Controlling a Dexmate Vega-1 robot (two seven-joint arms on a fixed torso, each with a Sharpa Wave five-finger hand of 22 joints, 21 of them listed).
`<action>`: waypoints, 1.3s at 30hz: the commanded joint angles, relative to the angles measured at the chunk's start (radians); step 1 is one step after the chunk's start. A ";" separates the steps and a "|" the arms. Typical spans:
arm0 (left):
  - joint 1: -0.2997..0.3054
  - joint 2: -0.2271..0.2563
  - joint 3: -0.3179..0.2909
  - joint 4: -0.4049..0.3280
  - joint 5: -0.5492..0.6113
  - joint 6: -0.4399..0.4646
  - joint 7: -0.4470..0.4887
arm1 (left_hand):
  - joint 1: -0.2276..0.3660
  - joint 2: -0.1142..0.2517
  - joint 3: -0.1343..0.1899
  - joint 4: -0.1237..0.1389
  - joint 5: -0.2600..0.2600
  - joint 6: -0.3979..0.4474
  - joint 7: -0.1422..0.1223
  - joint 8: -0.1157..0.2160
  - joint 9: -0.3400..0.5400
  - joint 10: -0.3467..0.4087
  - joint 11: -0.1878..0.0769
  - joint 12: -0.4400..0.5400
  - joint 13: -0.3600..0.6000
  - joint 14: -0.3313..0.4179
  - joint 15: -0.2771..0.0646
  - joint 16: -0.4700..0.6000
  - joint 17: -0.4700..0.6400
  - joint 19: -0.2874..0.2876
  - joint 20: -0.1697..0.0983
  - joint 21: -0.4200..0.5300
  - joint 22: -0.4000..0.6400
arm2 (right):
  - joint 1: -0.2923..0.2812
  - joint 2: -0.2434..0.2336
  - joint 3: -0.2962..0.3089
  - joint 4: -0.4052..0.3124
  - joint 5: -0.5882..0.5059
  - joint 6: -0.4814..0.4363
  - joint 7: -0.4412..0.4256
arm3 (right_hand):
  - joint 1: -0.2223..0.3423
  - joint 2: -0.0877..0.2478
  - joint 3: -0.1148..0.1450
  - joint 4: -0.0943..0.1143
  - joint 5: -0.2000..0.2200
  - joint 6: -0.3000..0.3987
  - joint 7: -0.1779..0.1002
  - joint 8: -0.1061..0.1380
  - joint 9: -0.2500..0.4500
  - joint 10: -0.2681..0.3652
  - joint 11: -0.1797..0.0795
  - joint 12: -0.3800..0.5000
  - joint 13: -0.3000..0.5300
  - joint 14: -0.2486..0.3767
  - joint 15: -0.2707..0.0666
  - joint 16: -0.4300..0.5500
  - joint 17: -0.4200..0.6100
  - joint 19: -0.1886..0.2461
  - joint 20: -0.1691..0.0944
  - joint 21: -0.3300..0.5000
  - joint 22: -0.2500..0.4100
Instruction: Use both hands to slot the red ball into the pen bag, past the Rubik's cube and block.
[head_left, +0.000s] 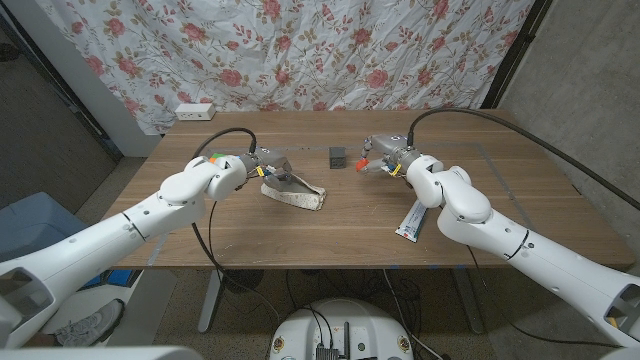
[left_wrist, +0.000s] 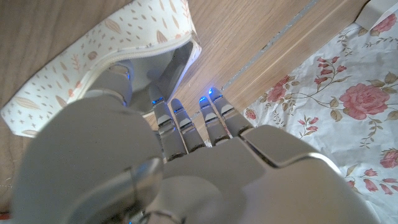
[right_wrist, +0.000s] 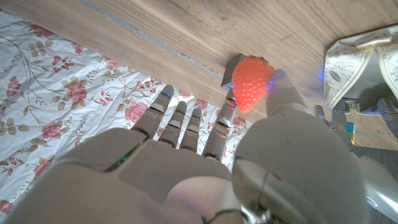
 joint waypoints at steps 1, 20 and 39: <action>-0.014 -0.003 0.005 0.012 -0.005 -0.016 -0.017 | -0.011 0.000 -0.006 -0.001 0.004 -0.009 0.003 0.000 -0.001 -0.007 0.004 -0.002 0.004 -0.005 -0.126 0.000 0.005 -0.008 -0.004 -0.006 0.003 | 0.017 0.017 -0.011 -0.010 0.022 0.019 0.001 | 0.009 -0.002 0.000 -0.004 0.004 0.028 -0.025 0.007 0.005 0.001 -0.001 -0.002 0.004 -0.001 0.007 -0.003 0.003 0.000 0.007 0.000 0.005; -0.034 -0.018 0.017 0.021 -0.001 -0.027 -0.031 | -0.029 0.002 -0.018 0.005 0.003 -0.024 0.007 0.004 -0.002 -0.011 0.007 0.002 0.004 -0.010 -0.124 0.003 0.005 -0.012 -0.003 -0.005 0.003 | 0.016 0.034 -0.028 -0.038 0.062 0.065 -0.005 | 0.012 -0.002 -0.001 -0.004 0.004 0.029 -0.025 0.008 0.005 0.003 0.000 -0.002 0.004 -0.002 0.008 -0.004 0.004 -0.004 0.013 0.000 0.005; -0.033 -0.009 0.013 0.008 -0.002 -0.027 -0.054 | -0.039 0.006 -0.025 0.007 0.003 -0.027 0.009 0.008 -0.003 -0.014 0.010 0.004 0.004 -0.013 -0.122 0.004 0.005 -0.014 -0.002 -0.004 0.003 | 0.065 0.067 -0.060 0.011 0.063 0.171 -0.008 | 0.014 -0.001 -0.002 -0.004 0.005 0.029 -0.025 0.008 0.004 0.005 0.000 -0.002 0.004 -0.001 0.011 -0.004 0.004 -0.005 0.014 0.001 0.005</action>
